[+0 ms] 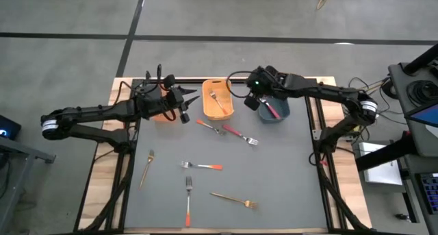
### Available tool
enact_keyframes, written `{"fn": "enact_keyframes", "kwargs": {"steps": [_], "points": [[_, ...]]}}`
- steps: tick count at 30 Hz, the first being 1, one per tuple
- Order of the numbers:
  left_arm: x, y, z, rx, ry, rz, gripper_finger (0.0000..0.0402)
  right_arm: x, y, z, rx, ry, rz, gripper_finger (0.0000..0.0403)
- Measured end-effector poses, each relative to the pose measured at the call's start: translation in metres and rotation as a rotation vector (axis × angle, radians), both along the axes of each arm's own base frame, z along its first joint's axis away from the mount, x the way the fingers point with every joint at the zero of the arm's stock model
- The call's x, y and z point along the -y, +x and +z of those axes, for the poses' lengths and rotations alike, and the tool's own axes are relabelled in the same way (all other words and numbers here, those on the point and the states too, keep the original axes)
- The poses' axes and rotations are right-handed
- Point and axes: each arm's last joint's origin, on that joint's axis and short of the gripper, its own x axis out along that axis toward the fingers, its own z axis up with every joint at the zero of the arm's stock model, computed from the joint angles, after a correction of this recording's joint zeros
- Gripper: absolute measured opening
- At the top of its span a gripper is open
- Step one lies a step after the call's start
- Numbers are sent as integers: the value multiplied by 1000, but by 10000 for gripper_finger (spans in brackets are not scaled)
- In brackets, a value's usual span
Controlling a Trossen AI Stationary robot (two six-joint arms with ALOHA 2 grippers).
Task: Sort silverware by color (type)
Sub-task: Put the red fork into the blue bin
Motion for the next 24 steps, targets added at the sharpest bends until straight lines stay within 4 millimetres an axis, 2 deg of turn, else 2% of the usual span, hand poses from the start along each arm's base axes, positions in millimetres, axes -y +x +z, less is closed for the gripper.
{"fn": "enact_keyframes", "kwargs": {"steps": [10,17,24], "points": [[-3,-3,-4,-62,17,106,91,8,3,0,-248,194,-68,13],[-6,-4,-3,-90,89,114,91,27,-4,-18,-294,470,-139,13],[-9,-5,-4,-101,94,158,91,48,-20,-36,-374,639,-278,13]]}}
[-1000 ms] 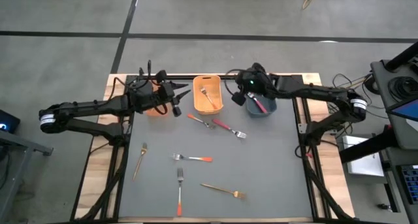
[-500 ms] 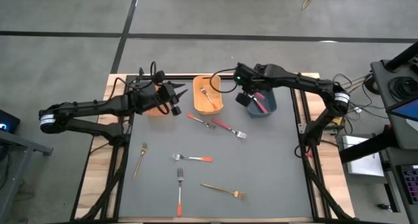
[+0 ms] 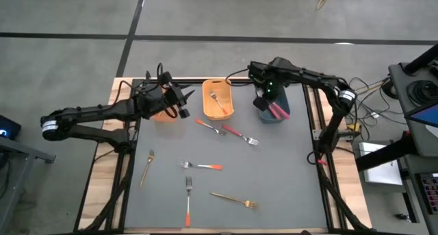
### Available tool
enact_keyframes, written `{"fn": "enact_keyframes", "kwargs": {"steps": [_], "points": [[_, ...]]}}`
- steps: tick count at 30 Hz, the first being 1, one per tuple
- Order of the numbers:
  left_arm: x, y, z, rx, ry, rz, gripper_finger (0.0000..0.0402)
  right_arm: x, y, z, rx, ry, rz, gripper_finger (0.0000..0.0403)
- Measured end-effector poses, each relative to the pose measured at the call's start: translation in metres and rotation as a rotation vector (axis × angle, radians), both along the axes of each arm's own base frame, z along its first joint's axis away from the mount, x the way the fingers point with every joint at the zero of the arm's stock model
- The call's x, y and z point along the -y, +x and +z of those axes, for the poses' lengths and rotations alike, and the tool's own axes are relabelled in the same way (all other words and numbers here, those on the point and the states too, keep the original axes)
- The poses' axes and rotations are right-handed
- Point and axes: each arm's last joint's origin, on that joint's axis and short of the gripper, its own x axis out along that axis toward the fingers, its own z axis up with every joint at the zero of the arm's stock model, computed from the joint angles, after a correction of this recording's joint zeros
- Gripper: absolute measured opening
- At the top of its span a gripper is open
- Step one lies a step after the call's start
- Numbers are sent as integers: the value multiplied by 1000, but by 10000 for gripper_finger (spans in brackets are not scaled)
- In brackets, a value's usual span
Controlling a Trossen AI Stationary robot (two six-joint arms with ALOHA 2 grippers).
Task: Sort silverware by color (type)
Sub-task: Put the red fork into the blue bin
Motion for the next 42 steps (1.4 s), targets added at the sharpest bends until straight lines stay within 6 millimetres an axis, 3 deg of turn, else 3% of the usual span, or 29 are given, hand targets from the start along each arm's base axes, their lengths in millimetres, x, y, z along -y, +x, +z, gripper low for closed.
{"fn": "enact_keyframes", "kwargs": {"steps": [6,15,31,42], "points": [[0,-1,-7,-25,-1,-2,91,16,-10,-8,-30,49,-63,13],[0,0,2,-65,98,-24,91,37,-19,-21,3,157,-145,13],[-2,2,-1,-86,99,-23,91,61,1,-38,-24,244,-199,13],[-2,2,-2,-88,98,-23,91,74,-3,-52,-47,283,-245,8]]}}
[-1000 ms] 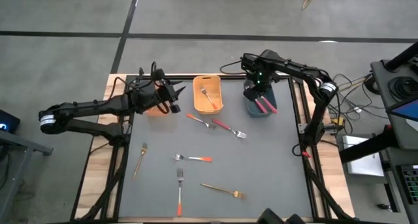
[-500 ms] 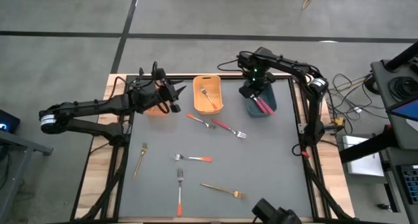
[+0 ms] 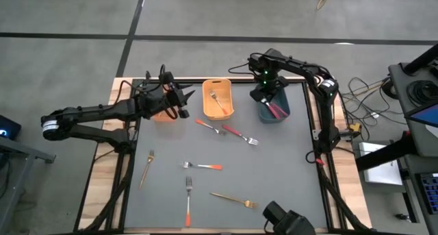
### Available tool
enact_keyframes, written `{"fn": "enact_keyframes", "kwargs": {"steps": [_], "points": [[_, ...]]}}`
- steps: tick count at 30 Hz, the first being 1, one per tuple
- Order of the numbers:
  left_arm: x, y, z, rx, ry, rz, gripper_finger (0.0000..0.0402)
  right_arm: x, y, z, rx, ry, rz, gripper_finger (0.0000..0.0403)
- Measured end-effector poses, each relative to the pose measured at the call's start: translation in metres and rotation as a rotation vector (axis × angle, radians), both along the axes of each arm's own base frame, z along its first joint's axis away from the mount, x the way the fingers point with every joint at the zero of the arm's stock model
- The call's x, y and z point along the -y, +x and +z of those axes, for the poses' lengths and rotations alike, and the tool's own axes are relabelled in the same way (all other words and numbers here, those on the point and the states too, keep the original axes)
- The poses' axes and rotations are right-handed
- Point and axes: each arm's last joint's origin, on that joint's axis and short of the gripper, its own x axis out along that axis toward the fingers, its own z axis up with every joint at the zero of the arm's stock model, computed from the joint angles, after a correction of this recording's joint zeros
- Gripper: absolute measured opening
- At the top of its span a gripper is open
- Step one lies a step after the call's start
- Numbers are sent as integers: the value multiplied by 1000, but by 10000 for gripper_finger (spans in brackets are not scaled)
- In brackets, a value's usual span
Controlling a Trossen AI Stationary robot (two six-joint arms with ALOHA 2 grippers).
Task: Sort silverware by color (type)
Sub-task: Put the red fork into the blue bin
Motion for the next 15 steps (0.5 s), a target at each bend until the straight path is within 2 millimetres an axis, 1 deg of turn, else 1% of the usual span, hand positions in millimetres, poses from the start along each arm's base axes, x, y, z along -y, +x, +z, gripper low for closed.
{"fn": "enact_keyframes", "kwargs": {"steps": [5,10,12,15], "points": [[0,0,0,-4,-1,0,91,5,-3,0,8,-7,-10,10],[0,0,-1,-4,-1,0,91,5,-4,1,19,-10,15,11],[0,0,-1,-5,-2,0,91,4,-5,7,34,-20,27,11],[0,0,-1,-4,-2,0,91,1,-8,21,79,-63,47,11]]}}
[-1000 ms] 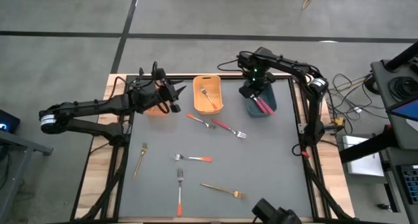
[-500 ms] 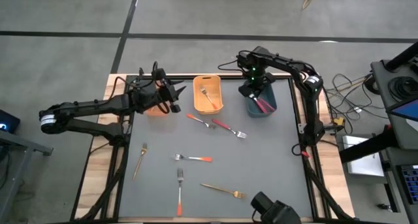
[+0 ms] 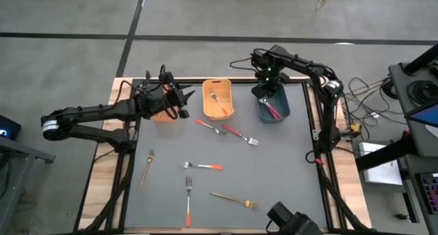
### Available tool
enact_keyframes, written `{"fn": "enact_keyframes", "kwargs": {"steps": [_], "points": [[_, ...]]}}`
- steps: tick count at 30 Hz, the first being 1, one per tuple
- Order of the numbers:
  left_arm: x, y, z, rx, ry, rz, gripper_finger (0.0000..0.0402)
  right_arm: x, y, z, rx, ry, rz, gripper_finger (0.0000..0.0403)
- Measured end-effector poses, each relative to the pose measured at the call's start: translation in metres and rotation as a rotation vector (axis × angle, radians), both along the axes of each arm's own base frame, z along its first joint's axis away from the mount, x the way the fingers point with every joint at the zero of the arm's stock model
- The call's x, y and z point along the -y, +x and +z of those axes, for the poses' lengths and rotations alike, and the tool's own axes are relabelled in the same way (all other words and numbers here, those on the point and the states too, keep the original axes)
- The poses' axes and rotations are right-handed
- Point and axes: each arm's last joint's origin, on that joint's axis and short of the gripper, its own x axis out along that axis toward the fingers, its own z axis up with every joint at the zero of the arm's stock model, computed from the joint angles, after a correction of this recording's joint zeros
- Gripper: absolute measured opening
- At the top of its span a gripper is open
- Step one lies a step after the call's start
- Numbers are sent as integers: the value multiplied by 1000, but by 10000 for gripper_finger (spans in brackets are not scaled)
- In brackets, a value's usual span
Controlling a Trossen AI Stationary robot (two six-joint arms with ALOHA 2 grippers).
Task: Sort silverware by color (type)
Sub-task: Put the red fork into the blue bin
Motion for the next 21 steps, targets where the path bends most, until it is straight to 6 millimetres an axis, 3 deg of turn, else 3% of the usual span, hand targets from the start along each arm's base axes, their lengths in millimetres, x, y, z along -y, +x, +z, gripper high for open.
{"fn": "enact_keyframes", "kwargs": {"steps": [7,11,15,21], "points": [[0,0,-2,-3,-4,-1,91,-8,-7,43,166,-172,40,9],[0,0,-2,-3,-5,0,91,-13,-9,53,234,-245,45,9],[0,0,-2,-1,-7,1,91,-19,-14,45,225,-234,41,9],[0,0,-2,1,-10,2,91,-24,-18,13,178,-184,23,11]]}}
